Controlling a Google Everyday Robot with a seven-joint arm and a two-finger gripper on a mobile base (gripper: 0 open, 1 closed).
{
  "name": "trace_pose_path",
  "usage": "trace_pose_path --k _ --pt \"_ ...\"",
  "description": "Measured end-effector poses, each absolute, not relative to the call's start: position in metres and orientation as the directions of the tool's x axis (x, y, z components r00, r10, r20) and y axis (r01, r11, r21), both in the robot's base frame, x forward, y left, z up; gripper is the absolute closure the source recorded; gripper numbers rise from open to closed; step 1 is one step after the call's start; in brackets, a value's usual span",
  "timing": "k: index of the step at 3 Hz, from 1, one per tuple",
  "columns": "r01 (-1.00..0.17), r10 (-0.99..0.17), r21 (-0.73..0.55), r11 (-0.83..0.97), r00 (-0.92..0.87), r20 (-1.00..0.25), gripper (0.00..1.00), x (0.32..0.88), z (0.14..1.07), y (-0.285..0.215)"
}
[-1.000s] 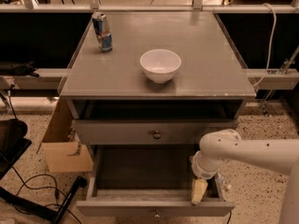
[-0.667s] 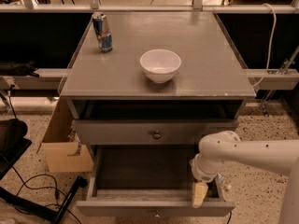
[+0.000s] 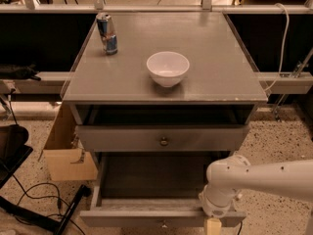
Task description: Open middle drawer
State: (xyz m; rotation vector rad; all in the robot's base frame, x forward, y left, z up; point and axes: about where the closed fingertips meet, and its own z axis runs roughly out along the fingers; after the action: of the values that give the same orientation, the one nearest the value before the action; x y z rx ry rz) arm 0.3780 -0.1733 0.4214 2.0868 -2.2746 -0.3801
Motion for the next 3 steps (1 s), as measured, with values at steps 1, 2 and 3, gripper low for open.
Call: trace_pose_path --k 1,2,3 --pt "-0.956 -0.984 0.276 0.099 -0.136 -0.117 0.19 0.3313 0.3961 -0.1988" --pt "-0.951 -0.984 0.291 0.103 -0.141 -0.112 0.41 0.3241 0.3952 -0.2" --pt "-0.951 -0.984 0.291 0.103 -0.141 -0.112 0.65 0.3293 0.3994 -0.1981"
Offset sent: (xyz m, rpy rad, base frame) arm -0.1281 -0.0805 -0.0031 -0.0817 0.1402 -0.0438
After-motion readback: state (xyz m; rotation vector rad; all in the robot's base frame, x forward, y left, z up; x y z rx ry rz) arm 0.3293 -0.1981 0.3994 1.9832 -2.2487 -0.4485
